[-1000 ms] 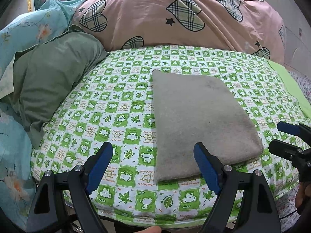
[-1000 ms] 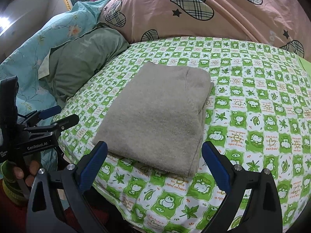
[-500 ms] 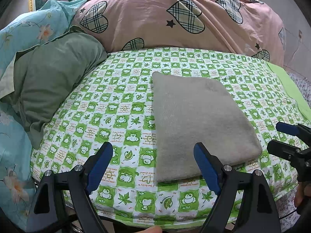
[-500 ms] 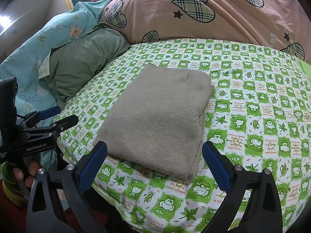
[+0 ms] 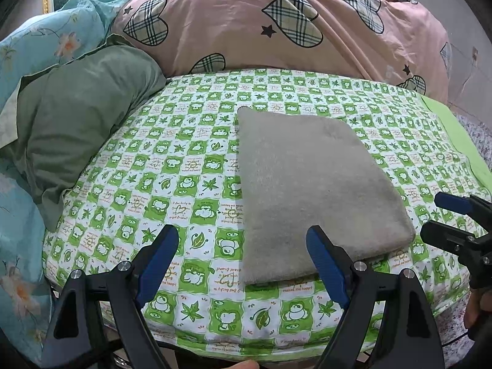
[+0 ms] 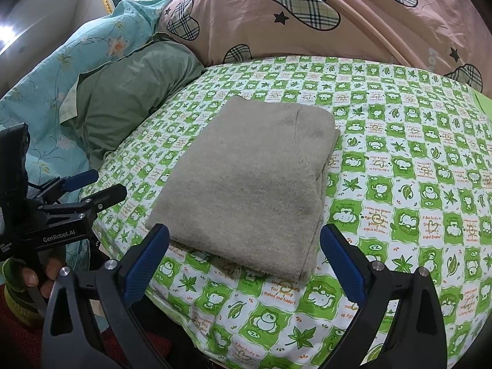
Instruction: Fold small clothes
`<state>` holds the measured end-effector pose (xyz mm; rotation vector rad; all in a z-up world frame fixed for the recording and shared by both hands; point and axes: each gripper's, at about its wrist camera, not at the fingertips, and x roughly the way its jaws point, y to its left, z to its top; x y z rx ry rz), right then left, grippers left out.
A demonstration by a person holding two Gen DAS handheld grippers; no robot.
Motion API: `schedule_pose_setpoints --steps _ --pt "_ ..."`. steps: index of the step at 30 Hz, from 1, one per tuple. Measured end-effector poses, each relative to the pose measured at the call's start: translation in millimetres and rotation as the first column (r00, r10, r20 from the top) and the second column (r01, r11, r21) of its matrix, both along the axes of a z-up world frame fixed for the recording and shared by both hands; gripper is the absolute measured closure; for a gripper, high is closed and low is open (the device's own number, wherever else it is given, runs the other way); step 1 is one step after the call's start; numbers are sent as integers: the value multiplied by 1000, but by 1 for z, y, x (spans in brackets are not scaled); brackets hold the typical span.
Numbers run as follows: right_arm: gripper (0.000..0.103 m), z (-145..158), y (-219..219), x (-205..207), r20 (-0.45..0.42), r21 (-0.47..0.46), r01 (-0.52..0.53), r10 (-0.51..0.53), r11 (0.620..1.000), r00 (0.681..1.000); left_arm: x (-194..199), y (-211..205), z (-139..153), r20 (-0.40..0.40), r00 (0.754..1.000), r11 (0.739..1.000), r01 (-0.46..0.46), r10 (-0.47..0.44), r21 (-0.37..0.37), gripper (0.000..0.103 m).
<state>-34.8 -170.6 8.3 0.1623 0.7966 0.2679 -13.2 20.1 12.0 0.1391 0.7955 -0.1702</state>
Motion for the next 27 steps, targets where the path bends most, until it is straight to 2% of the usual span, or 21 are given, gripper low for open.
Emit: schedule_pose_setpoints --steps 27 --pt "4 -5 -3 9 -14 -2 -8 8 1000 1000 8 -4 -9 -23 1000 1000 -7 7 0 17"
